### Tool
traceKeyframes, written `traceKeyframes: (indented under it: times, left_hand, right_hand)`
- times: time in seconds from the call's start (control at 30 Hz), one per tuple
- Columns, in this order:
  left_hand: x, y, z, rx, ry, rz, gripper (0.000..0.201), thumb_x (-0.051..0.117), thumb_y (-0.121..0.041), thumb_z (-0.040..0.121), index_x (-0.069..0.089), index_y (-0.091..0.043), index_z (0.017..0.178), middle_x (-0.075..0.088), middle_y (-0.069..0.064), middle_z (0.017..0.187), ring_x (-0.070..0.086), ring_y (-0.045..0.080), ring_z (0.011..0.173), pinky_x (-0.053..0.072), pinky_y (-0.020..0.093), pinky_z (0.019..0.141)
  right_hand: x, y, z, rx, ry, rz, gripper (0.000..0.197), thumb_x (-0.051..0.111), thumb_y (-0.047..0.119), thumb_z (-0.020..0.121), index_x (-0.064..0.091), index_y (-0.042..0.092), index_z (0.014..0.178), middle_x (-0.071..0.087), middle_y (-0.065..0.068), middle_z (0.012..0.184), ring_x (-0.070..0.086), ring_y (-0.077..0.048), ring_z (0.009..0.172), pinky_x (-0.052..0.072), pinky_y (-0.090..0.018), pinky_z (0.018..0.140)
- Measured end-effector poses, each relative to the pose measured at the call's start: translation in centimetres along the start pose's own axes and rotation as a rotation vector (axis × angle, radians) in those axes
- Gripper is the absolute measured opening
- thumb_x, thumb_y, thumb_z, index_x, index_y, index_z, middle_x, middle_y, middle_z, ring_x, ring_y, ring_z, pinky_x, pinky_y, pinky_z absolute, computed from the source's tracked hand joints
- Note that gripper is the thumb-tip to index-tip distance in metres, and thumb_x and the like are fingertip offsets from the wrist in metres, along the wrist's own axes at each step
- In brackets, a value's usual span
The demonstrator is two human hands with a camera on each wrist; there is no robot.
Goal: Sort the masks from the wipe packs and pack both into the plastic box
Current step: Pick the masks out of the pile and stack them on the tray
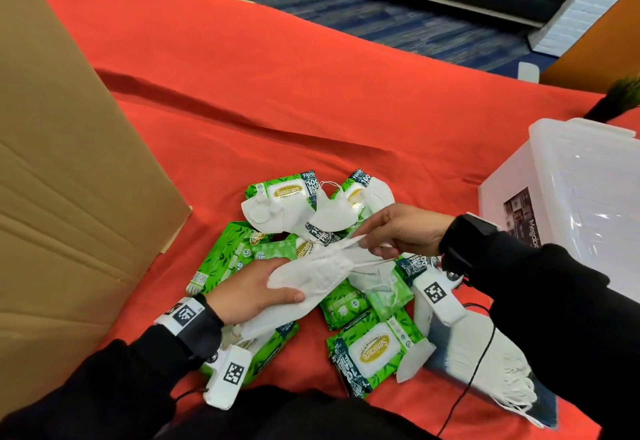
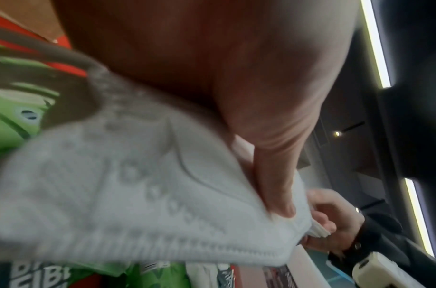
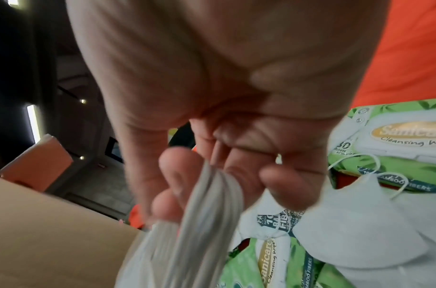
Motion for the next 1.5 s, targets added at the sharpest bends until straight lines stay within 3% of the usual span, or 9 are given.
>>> traceKeyframes:
  times: [0.13, 0.23, 0.33, 0.6, 0.87, 1.03, 1.2, 1.4, 1.5]
  left_hand:
    - [0.6, 0.1, -0.2, 0.011, 0.074, 0.107, 0.043, 0.081, -0.049, 0.082, 0.068, -0.027, 0.117, 0.075, -0.015, 0.109, 0.070, 0.006, 0.100, 0.054, 0.038, 0.095]
    - [1.0, 0.3, 0.2, -0.002, 0.060, 0.046, 0.051, 0.080, -0.054, 0.079, 0.068, -0.028, 0.121, 0.075, -0.013, 0.114, 0.070, 0.010, 0.105, 0.053, 0.041, 0.099]
    - [0.9, 0.6, 0.8, -0.032, -0.005, -0.165, 0.054, 0.082, -0.048, 0.075, 0.069, -0.024, 0.122, 0.076, -0.005, 0.116, 0.071, 0.017, 0.107, 0.054, 0.042, 0.098]
    - [2.2, 0.7, 1.2, -0.041, -0.015, -0.506, 0.069, 0.086, -0.041, 0.068, 0.064, -0.017, 0.130, 0.073, 0.006, 0.122, 0.071, 0.019, 0.104, 0.055, 0.031, 0.085]
    - [3.0, 0.7, 1.6, -0.084, 0.044, -0.540, 0.067, 0.087, -0.042, 0.070, 0.065, -0.015, 0.127, 0.074, 0.006, 0.120, 0.071, 0.020, 0.104, 0.056, 0.031, 0.084]
    - [3.3, 1.1, 1.8, -0.083, 0.052, -0.505, 0.058, 0.082, -0.032, 0.080, 0.062, -0.013, 0.132, 0.070, 0.011, 0.128, 0.064, 0.034, 0.121, 0.050, 0.049, 0.106]
    - [3.5, 1.1, 1.9, -0.098, 0.062, -0.457, 0.063, 0.085, -0.040, 0.076, 0.063, -0.017, 0.130, 0.070, 0.012, 0.126, 0.063, 0.038, 0.121, 0.047, 0.057, 0.106]
    - [3.0, 1.8, 1.4, -0.119, 0.059, -0.472, 0.054, 0.083, -0.031, 0.080, 0.065, -0.017, 0.130, 0.070, 0.009, 0.128, 0.063, 0.035, 0.122, 0.047, 0.054, 0.108]
    - [2.7, 1.7, 1.3, -0.116, 0.059, -0.504, 0.052, 0.081, -0.026, 0.083, 0.064, -0.017, 0.132, 0.069, 0.008, 0.130, 0.065, 0.031, 0.121, 0.049, 0.047, 0.106]
  right_hand:
    - [0.8, 0.7, -0.9, 0.030, 0.209, -0.371, 0.017, 0.074, 0.016, 0.089, 0.073, 0.011, 0.073, 0.036, 0.000, 0.051, 0.028, -0.013, 0.047, 0.021, -0.025, 0.049]
    - [1.8, 1.7, -0.1, -0.099, -0.026, -0.340, 0.041, 0.075, 0.011, 0.089, 0.058, 0.019, 0.052, 0.044, 0.002, 0.051, 0.040, -0.013, 0.049, 0.037, -0.025, 0.053]
    - [2.0, 1.7, 0.9, -0.190, -0.157, 0.018, 0.032, 0.065, -0.002, 0.089, 0.056, 0.015, 0.064, 0.054, -0.006, 0.056, 0.051, -0.018, 0.050, 0.044, -0.030, 0.057]
    - [2.4, 0.5, 1.7, -0.198, -0.127, 0.054, 0.010, 0.069, -0.004, 0.088, 0.069, 0.005, 0.086, 0.058, -0.009, 0.068, 0.052, -0.013, 0.055, 0.043, -0.024, 0.052]
    - [2.6, 0.3, 1.6, -0.177, -0.198, -0.203, 0.016, 0.069, 0.000, 0.077, 0.066, 0.014, 0.072, 0.058, -0.004, 0.068, 0.050, -0.012, 0.058, 0.041, -0.025, 0.057]
    - [2.8, 0.1, 1.5, -0.199, -0.243, -0.371, 0.023, 0.067, -0.005, 0.075, 0.062, 0.017, 0.066, 0.057, 0.004, 0.060, 0.049, -0.011, 0.053, 0.041, -0.023, 0.054]
    - [3.1, -0.4, 1.4, -0.233, -0.317, -0.561, 0.018, 0.070, 0.004, 0.074, 0.062, 0.019, 0.068, 0.056, 0.012, 0.053, 0.047, 0.000, 0.046, 0.038, -0.016, 0.048]
    - [1.2, 0.2, 1.2, -0.132, -0.278, 0.053, 0.024, 0.065, -0.007, 0.082, 0.065, 0.009, 0.064, 0.065, -0.015, 0.065, 0.059, -0.022, 0.056, 0.052, -0.030, 0.062]
    - [0.9, 0.8, 1.0, -0.099, -0.235, 0.269, 0.023, 0.059, -0.006, 0.087, 0.058, 0.008, 0.068, 0.056, -0.011, 0.061, 0.059, -0.025, 0.056, 0.057, -0.035, 0.069]
Point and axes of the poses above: each hand's wrist, its own z-axis towards the middle knuckle, its own x-axis out of the palm, y = z × x, the point moved 1 cm from there along z, towards the middle knuckle
